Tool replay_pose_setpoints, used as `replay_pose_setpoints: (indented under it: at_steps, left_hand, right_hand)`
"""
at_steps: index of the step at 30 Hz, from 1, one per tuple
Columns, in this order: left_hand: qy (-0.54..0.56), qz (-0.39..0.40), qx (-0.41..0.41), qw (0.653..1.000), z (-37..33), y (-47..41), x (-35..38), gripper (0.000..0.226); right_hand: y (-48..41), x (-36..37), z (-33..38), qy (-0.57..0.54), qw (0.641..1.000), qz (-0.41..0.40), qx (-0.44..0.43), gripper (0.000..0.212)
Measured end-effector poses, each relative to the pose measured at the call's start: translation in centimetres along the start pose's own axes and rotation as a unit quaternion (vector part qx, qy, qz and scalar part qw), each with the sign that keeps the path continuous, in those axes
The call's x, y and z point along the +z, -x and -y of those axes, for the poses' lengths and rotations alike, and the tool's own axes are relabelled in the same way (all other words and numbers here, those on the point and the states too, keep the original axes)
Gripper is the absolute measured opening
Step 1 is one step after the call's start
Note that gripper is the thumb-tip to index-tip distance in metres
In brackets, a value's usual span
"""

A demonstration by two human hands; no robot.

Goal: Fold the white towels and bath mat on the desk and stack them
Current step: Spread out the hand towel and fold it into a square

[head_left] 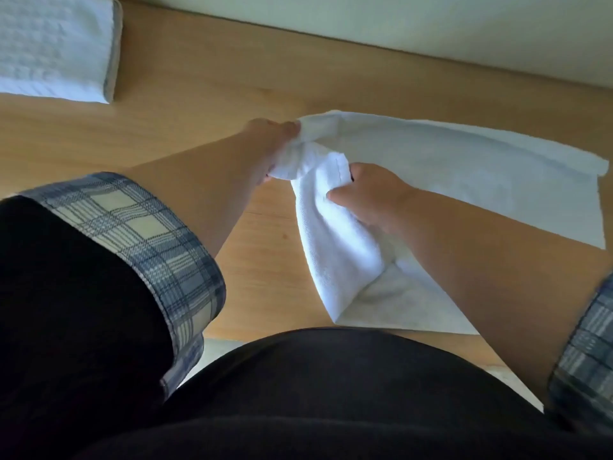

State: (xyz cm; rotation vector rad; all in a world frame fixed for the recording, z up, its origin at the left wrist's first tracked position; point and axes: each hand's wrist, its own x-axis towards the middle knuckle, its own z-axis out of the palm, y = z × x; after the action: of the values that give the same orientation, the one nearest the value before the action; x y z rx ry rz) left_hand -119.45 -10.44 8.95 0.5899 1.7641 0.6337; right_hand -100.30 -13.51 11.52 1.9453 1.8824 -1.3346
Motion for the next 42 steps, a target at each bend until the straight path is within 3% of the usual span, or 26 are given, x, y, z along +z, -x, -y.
replay_pose_setpoints:
  at_steps: [4, 7, 9, 12, 14, 16, 18, 19, 21, 23, 24, 26, 28, 31, 33, 35, 38, 40, 42]
  left_hand:
    - [-0.082, -0.023, 0.097, 0.992, -3.2, -1.8, -1.2, 0.024]
    - [-0.119, -0.032, 0.147, 0.982, -5.2, -3.0, -2.5, 0.050]
    - [-0.116, -0.027, 0.167, 0.979, -5.8, -3.3, -3.6, 0.063]
    - [-0.212, -0.050, 0.226, 0.949, -5.3, -2.6, -5.1, 0.073]
    - [-0.307, -0.079, 0.260, 0.912, -3.6, -1.6, -5.8, 0.071]
    - [-0.348, -0.045, 0.286, 0.892, -0.9, 0.0, -5.9, 0.061]
    - [-0.350, 0.025, 0.288, 0.891, 2.2, 2.1, -5.8, 0.046]
    - [-0.355, 0.048, 0.279, 0.891, 3.9, 3.2, -5.7, 0.042]
    - [-0.386, 0.064, 0.274, 0.879, 7.2, 5.3, -5.4, 0.040]
    - [-0.454, 0.077, 0.289, 0.839, 10.3, 7.1, -5.1, 0.044]
    - [-0.492, 0.080, 0.299, 0.813, 11.5, 7.8, -5.0, 0.048]
    - [-0.546, 0.069, 0.318, 0.772, 13.4, 8.7, -5.3, 0.056]
    - [-0.562, 0.050, 0.307, 0.767, 13.9, 8.7, -5.3, 0.057]
    - [-0.589, 0.024, 0.278, 0.758, 11.8, 7.9, -4.4, 0.045]
    - [-0.572, 0.005, 0.283, 0.770, 9.0, 6.1, -3.8, 0.035]
    - [-0.509, -0.038, 0.288, 0.810, 5.6, 3.4, -3.8, 0.037]
    - [-0.431, -0.080, 0.319, 0.840, 1.8, -1.0, -3.6, 0.053]
    - [-0.463, -0.040, 0.322, 0.825, 1.0, -2.9, -3.0, 0.070]
    - [-0.540, -0.012, 0.269, 0.797, 1.0, -4.4, -2.7, 0.093]
  right_hand:
    - [2.2, 1.6, 3.1, -0.011, 0.998, 0.042, -0.052, 0.020]
    - [2.9, 3.4, 5.1, -0.004, 0.994, 0.076, -0.076, 0.022]
    - [3.0, 5.3, 6.3, -0.077, 0.989, 0.108, -0.072, 0.018]
    - [3.2, 8.0, 7.9, -0.225, 0.958, 0.177, -0.007, 0.048]
    - [3.5, 9.6, 8.3, -0.306, 0.920, 0.241, 0.036, 0.056]
    - [3.7, 10.4, 7.9, -0.323, 0.904, 0.277, 0.050, 0.057]
    - [3.4, 10.4, 7.2, -0.320, 0.916, 0.236, 0.055, 0.046]
    - [3.1, 10.2, 6.7, -0.297, 0.937, 0.178, 0.045, 0.036]
    - [2.1, 9.1, 5.2, -0.159, 0.987, 0.009, -0.026, 0.023]
    - [0.9, 7.8, 3.1, 0.010, 0.987, -0.124, -0.102, 0.026]
    - [0.2, 7.3, 1.9, 0.079, 0.979, -0.153, -0.107, 0.032]
    - [-1.0, 6.3, 0.0, 0.168, 0.975, -0.136, -0.052, 0.050]
    - [-2.1, 5.8, -1.2, 0.195, 0.976, -0.096, -0.014, 0.064]
    - [-3.2, 4.9, -1.8, 0.157, 0.974, -0.151, -0.062, 0.055]
    - [-3.5, 4.3, -1.7, 0.103, 0.968, -0.209, -0.093, 0.043]
    - [-4.1, 3.7, -1.7, 0.101, 0.961, -0.237, -0.099, 0.038]
    - [-5.8, 1.9, -2.0, 0.135, 0.959, -0.237, -0.076, 0.041]
    - [-7.2, 0.5, -2.3, 0.135, 0.962, -0.231, -0.043, 0.044]
    - [-8.5, -0.9, -2.8, 0.146, 0.960, -0.238, -0.001, 0.053]
